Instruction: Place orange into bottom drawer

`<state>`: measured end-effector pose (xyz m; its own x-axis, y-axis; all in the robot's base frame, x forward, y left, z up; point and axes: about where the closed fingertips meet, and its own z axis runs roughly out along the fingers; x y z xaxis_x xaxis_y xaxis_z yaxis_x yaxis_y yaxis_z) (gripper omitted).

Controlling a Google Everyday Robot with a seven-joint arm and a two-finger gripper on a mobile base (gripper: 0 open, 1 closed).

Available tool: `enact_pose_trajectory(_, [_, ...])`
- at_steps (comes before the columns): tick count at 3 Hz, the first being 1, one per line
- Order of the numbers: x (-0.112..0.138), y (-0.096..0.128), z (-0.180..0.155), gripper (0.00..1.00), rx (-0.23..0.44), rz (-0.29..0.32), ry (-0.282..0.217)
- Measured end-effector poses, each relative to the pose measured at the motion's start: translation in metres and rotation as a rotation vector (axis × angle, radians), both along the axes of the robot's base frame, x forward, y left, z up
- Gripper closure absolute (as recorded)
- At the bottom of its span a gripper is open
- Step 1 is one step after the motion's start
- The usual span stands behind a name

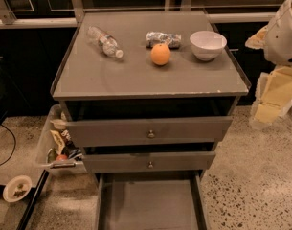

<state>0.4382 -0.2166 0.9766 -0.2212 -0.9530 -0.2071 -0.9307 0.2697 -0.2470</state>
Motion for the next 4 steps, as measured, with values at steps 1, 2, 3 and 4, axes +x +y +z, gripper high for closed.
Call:
enact_pose_trajectory(1, [0.004, -0.002, -0.001, 0.0, 0.023, 0.002, -0.017])
enact_pose_trajectory(2, [0.004, 0.0, 0.0, 0.0, 0.024, 0.001, -0.027])
enact_pose_trajectory(3, [0.029, 0.007, -0.009, 0.0, 0.068, 0.022, -0.068])
enact_pose_trajectory(4, [0.08, 0.024, -0.02, 0.0, 0.145, 0.097, -0.144])
